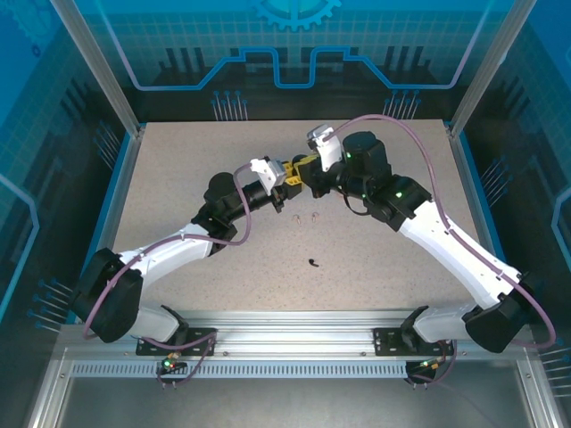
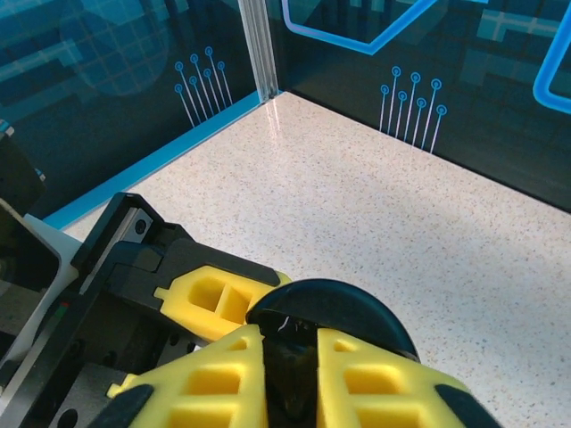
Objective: Insert wireless bluetooth earbuds into charging case
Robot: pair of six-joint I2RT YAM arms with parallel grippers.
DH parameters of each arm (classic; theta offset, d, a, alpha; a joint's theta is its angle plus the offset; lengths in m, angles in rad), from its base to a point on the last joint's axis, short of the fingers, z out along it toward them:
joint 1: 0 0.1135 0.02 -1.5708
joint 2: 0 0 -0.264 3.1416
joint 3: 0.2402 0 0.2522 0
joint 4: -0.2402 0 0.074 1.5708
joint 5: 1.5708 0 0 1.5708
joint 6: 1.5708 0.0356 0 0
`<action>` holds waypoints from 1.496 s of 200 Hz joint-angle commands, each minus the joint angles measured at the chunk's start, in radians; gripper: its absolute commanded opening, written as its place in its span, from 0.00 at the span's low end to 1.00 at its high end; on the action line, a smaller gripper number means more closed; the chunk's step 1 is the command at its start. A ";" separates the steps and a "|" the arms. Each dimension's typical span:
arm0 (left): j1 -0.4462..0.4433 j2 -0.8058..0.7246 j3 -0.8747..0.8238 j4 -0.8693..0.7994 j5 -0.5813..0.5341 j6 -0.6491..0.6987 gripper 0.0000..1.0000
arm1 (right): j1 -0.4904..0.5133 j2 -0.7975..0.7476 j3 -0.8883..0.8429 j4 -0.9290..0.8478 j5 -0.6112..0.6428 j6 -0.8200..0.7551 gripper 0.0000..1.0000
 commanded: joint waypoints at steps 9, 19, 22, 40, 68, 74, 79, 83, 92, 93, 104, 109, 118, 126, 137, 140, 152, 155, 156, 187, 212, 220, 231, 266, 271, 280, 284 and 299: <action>-0.011 -0.015 0.031 0.046 -0.001 -0.001 0.00 | 0.019 0.032 0.079 -0.071 0.002 0.048 0.43; -0.011 -0.012 0.025 0.049 -0.002 -0.003 0.00 | 0.006 0.029 0.113 -0.085 -0.005 0.084 0.50; -0.010 -0.011 0.023 0.053 -0.002 -0.003 0.00 | 0.002 0.026 0.120 -0.087 -0.012 0.094 0.52; -0.011 -0.009 0.014 0.065 -0.012 -0.005 0.00 | -0.035 -0.012 0.142 -0.083 -0.039 0.166 0.63; -0.010 -0.012 0.001 0.077 -0.033 -0.003 0.00 | -0.133 -0.118 0.089 -0.065 -0.068 0.318 0.68; -0.010 -0.013 -0.002 0.079 -0.038 -0.002 0.00 | -0.152 -0.139 0.069 -0.073 -0.059 0.348 0.69; -0.010 -0.015 -0.005 0.084 -0.042 0.000 0.00 | -0.168 -0.157 0.053 -0.086 -0.044 0.370 0.70; -0.010 -0.015 -0.006 0.085 -0.045 0.000 0.00 | -0.181 -0.170 0.039 -0.102 -0.032 0.385 0.71; -0.009 -0.018 -0.010 0.087 -0.055 0.000 0.00 | -0.205 -0.194 0.005 -0.133 -0.008 0.411 0.71; -0.010 -0.018 -0.010 0.086 -0.055 0.000 0.00 | -0.207 -0.198 0.000 -0.138 -0.005 0.415 0.71; -0.010 -0.022 -0.015 0.094 -0.061 0.000 0.00 | -0.233 -0.222 -0.062 -0.163 0.011 0.435 0.72; -0.009 -0.024 -0.017 0.097 -0.065 0.000 0.00 | -0.241 -0.228 -0.091 -0.179 0.017 0.442 0.72; -0.009 -0.029 -0.020 0.098 -0.077 -0.003 0.00 | -0.247 -0.232 -0.151 -0.203 0.029 0.449 0.72; -0.009 -0.034 -0.023 0.100 -0.090 -0.007 0.00 | -0.245 -0.231 -0.203 -0.210 0.031 0.449 0.72; -0.010 -0.042 -0.025 0.102 -0.112 -0.015 0.00 | -0.243 -0.220 -0.270 -0.209 0.030 0.452 0.71; -0.009 -0.043 -0.027 0.103 -0.115 -0.016 0.00 | -0.241 -0.215 -0.291 -0.207 0.026 0.452 0.71; -0.008 -0.051 -0.031 0.103 -0.127 -0.017 0.00 | -0.231 -0.184 -0.361 -0.197 0.011 0.441 0.70; -0.007 -0.052 -0.031 0.103 -0.129 -0.017 0.00 | -0.227 -0.176 -0.375 -0.195 0.009 0.438 0.70; -0.007 -0.053 -0.031 0.103 -0.129 -0.017 0.00 | -0.225 -0.173 -0.379 -0.195 0.008 0.436 0.70; -0.007 -0.065 -0.040 0.103 -0.143 -0.017 0.00 | -0.148 -0.035 -0.448 -0.197 0.005 0.408 0.65; -0.008 -0.076 -0.047 0.100 -0.151 -0.017 0.00 | -0.045 0.087 -0.438 -0.209 0.046 0.415 0.61; -0.007 -0.079 -0.049 0.100 -0.152 -0.018 0.00 | -0.011 0.123 -0.427 -0.211 0.065 0.421 0.59; -0.007 -0.083 -0.050 0.100 -0.157 -0.017 0.00 | 0.026 0.172 -0.407 -0.213 0.082 0.420 0.58; -0.007 -0.099 -0.054 0.091 -0.160 -0.009 0.00 | 0.096 0.315 -0.328 -0.245 0.110 0.394 0.50; -0.006 -0.102 -0.054 0.088 -0.159 -0.008 0.00 | 0.103 0.334 -0.317 -0.249 0.112 0.386 0.49; -0.007 -0.105 -0.054 0.085 -0.158 -0.006 0.00 | 0.113 0.363 -0.298 -0.259 0.114 0.377 0.48; -0.007 -0.108 -0.056 0.084 -0.158 -0.005 0.00 | 0.118 0.375 -0.289 -0.263 0.114 0.373 0.47; -0.005 -0.114 -0.062 0.084 -0.160 -0.003 0.00 | 0.132 0.414 -0.265 -0.278 0.120 0.361 0.45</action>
